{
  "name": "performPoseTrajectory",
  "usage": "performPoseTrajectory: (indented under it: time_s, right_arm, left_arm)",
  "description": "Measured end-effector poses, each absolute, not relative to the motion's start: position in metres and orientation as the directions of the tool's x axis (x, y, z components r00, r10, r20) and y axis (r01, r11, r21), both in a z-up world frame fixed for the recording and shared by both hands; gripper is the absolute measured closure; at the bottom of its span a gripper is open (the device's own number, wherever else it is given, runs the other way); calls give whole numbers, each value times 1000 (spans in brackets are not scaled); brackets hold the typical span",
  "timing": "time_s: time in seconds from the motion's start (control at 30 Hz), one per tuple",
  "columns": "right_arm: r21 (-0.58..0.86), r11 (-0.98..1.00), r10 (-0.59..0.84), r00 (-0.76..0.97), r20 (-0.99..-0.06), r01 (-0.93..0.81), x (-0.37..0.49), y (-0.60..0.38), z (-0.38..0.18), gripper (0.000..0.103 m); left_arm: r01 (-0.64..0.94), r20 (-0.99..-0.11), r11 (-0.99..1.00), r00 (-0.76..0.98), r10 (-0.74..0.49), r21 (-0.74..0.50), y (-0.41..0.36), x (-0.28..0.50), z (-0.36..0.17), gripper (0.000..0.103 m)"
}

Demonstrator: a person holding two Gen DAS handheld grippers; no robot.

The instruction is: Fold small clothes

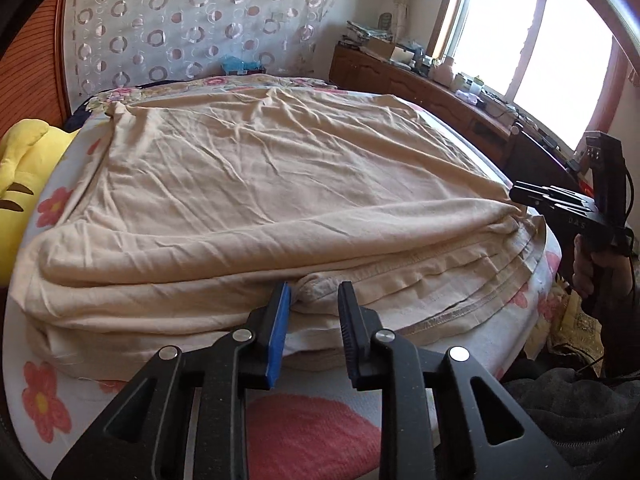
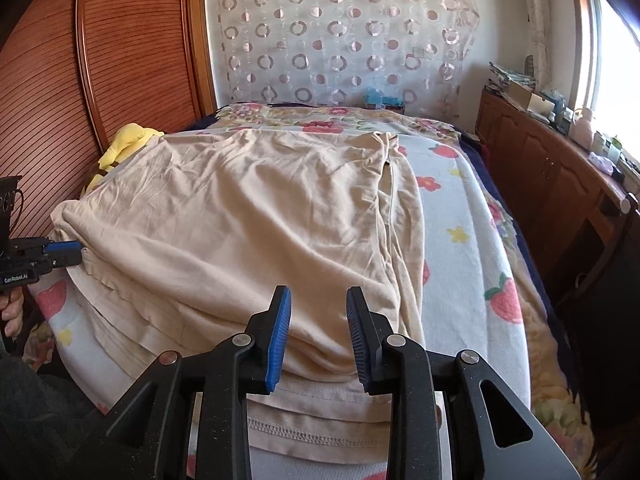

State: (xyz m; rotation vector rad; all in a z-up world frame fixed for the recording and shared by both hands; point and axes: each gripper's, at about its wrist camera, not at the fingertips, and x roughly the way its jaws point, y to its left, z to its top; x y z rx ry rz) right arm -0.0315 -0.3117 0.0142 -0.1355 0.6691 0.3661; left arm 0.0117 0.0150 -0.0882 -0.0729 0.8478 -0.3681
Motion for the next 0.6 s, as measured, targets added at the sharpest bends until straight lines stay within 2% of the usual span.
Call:
performPoseTrajectory:
  time_s: [0.07, 0.13, 0.23, 0.27, 0.33, 0.5, 0.6]
  right_arm:
    - [12, 928, 294, 712, -638, -373, -26, -312, 9, 72]
    - [26, 931, 292, 699, -653, -365, -18, -311, 3, 65]
    - [23, 942, 262, 691, -673, -334, -10, -313, -7, 65]
    - [27, 943, 261, 689, -676, -331, -9, -315, -9, 64]
    - [26, 943, 266, 700, -663, -333, -10, -317, -9, 64]
    - [24, 946, 258, 703, -663, -324, -13, -315, -9, 64]
    - [29, 946, 260, 704, -661, -323, -16, -316, -4, 64]
  left_arm:
    - [291, -718, 936, 608, -340, -197, 10, 12, -88, 77]
    - [286, -718, 938, 611, -335, -194, 9, 13, -88, 77]
    - [294, -719, 943, 621, -313, -156, 5, 12, -89, 78]
    - [298, -720, 946, 626, -298, -132, 3, 11, -89, 89]
    - [300, -721, 947, 631, -286, -114, 3, 10, -89, 95]
    - [317, -691, 934, 640, -337, -162, 12, -8, -69, 97]
    - [304, -678, 939, 658, -328, -160, 19, -21, -53, 97]
